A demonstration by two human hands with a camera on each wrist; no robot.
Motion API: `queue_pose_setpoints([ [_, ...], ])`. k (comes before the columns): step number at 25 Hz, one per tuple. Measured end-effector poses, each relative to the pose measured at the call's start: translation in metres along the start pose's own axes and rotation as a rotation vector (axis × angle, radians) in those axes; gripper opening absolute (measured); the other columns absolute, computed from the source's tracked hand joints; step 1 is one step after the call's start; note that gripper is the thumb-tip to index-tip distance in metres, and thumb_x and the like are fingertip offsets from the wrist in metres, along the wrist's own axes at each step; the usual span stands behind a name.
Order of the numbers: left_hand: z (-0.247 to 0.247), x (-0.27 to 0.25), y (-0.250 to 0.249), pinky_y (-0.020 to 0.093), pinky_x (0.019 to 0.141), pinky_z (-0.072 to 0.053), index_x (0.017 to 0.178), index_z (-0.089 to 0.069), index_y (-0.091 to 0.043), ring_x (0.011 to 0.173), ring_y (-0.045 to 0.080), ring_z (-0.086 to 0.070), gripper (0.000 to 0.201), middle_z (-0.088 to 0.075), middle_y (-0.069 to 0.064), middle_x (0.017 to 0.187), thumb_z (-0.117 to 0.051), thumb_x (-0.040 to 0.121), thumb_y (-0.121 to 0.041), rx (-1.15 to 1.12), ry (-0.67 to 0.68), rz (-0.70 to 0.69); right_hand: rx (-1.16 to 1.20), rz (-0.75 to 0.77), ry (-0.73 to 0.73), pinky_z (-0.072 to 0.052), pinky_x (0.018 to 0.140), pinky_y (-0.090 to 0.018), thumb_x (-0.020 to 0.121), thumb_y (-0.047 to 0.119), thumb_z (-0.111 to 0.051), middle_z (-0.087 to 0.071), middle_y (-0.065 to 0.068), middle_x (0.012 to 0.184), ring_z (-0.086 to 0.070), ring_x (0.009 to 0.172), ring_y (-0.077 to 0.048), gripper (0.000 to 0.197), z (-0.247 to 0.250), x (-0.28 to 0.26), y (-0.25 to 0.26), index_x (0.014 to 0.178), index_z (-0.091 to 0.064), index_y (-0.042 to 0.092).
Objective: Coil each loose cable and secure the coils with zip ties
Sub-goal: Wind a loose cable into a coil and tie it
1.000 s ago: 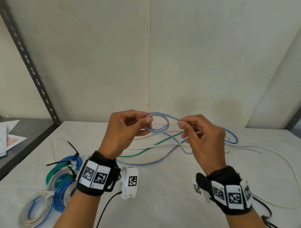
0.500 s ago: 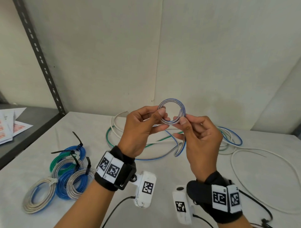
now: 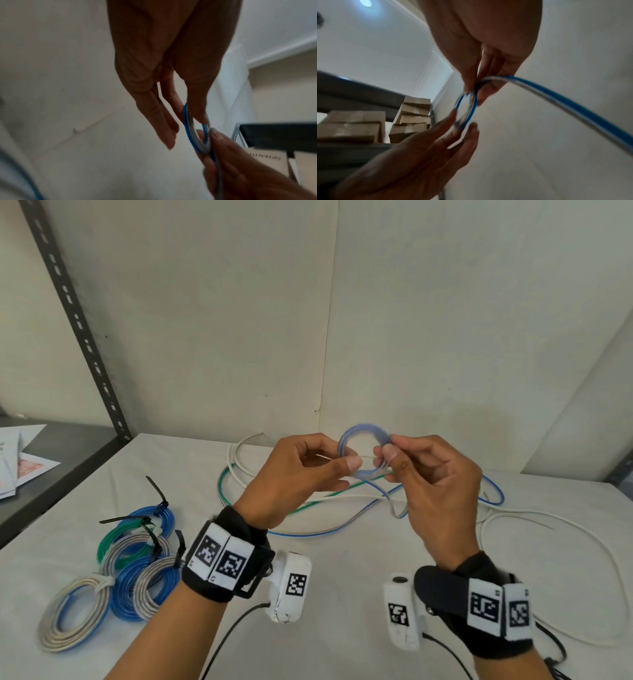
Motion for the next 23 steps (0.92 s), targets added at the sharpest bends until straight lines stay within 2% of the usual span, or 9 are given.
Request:
queue_pose_setpoints([
  [2, 0.006, -0.001, -0.004, 0.039, 0.083, -0.062, 0.106, -0.075, -0.007, 0.089, 0.022, -0.073, 0.023, -0.076, 0.011, 0.099, -0.079, 0.084, -0.014, 0.198, 0.046, -0.046, -0.221, 0.025, 0.212, -0.058, 0.068, -0.033, 0.088, 0.014, -0.074, -0.077, 0.003, 0.085, -0.074, 0.079, -0.015, 0.007, 0.008, 0.005, -0.002, 0.093, -0.075, 0.019],
  [4, 0.009, -0.002, -0.007, 0.032, 0.08, -0.061, 0.103, -0.079, -0.013, 0.086, 0.02, -0.074, 0.023, -0.077, 0.004, 0.092, -0.082, 0.082, -0.018, 0.375, 0.076, -0.093, -0.382, 0.035, 0.393, -0.058, 0.076, -0.034, 0.088, 0.013, -0.075, -0.076, 0.01, 0.087, -0.072, 0.083, -0.012, 0.009, 0.009, 0.004, -0.005, 0.094, -0.078, 0.019],
  [7, 0.011, -0.004, -0.009, 0.028, 0.077, -0.06, 0.095, -0.082, -0.016, 0.076, 0.012, -0.074, 0.019, -0.078, -0.002, 0.082, -0.085, 0.079, -0.024, 0.539, 0.113, -0.102, -0.43, 0.052, 0.481, -0.056, 0.08, -0.028, 0.089, 0.016, -0.075, -0.075, 0.014, 0.09, -0.072, 0.089, -0.011, 0.01, 0.006, 0.001, -0.005, 0.096, -0.079, 0.021],
  [11, 0.011, -0.005, -0.012, 0.032, 0.073, -0.06, 0.088, -0.081, -0.017, 0.069, 0.012, -0.072, 0.012, -0.076, -0.003, 0.072, -0.086, 0.079, -0.023, 0.612, 0.078, -0.159, -0.399, 0.074, 0.442, -0.054, 0.077, -0.02, 0.089, 0.017, -0.074, -0.075, 0.018, 0.092, -0.071, 0.089, -0.007, 0.013, 0.003, 0.0, -0.003, 0.098, -0.078, 0.026],
  [14, 0.015, -0.005, -0.017, 0.037, 0.072, -0.061, 0.086, -0.081, -0.017, 0.068, 0.015, -0.072, 0.012, -0.075, -0.001, 0.073, -0.086, 0.078, -0.024, 0.569, 0.004, -0.175, -0.383, 0.088, 0.383, -0.056, 0.072, -0.024, 0.089, 0.017, -0.074, -0.075, 0.019, 0.093, -0.07, 0.086, -0.008, 0.016, 0.006, 0.003, 0.0, 0.1, -0.077, 0.028],
  [16, 0.02, -0.004, -0.019, 0.033, 0.067, -0.062, 0.086, -0.08, -0.012, 0.068, 0.015, -0.072, 0.014, -0.075, 0.001, 0.073, -0.085, 0.079, -0.022, 0.501, -0.049, -0.167, -0.398, 0.11, 0.33, -0.056, 0.069, -0.025, 0.09, 0.018, -0.073, -0.074, 0.019, 0.091, -0.07, 0.081, -0.009, 0.014, 0.01, 0.006, 0.002, 0.101, -0.077, 0.026],
  [18, 0.023, -0.004, -0.02, 0.026, 0.063, -0.06, 0.087, -0.08, -0.007, 0.068, 0.014, -0.072, 0.014, -0.075, 0.003, 0.073, -0.083, 0.08, -0.019, 0.407, -0.106, -0.171, -0.338, 0.076, 0.242, -0.057, 0.062, -0.028, 0.089, 0.016, -0.074, -0.074, 0.011, 0.084, -0.071, 0.073, -0.012, 0.008, 0.016, 0.009, 0.003, 0.095, -0.076, 0.021],
  [20, 0.022, -0.004, -0.02, 0.026, 0.064, -0.06, 0.09, -0.079, -0.004, 0.071, 0.017, -0.071, 0.014, -0.074, 0.01, 0.075, -0.081, 0.082, -0.016, 0.327, -0.149, -0.186, -0.249, 0.019, 0.185, -0.055, 0.054, -0.028, 0.089, 0.013, -0.074, -0.075, 0.002, 0.079, -0.072, 0.066, -0.017, 0.004, 0.017, 0.009, 0.004, 0.09, -0.072, 0.017],
  [23, 0.019, -0.003, -0.019, 0.029, 0.067, -0.061, 0.092, -0.078, -0.001, 0.074, 0.018, -0.069, 0.014, -0.072, 0.018, 0.079, -0.077, 0.087, -0.014, 0.257, -0.172, -0.182, -0.159, -0.027, 0.18, -0.055, 0.051, -0.028, 0.087, 0.016, -0.074, -0.076, -0.005, 0.078, -0.075, 0.07, -0.021, 0.007, 0.011, 0.005, 0.004, 0.088, -0.069, 0.011],
])
Point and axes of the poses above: each hand's wrist, its own x-axis towards the middle knuckle, its own z-axis out of the back of the hand, y = z × x, the point moved 3 cm from there along x, towards the middle knuckle
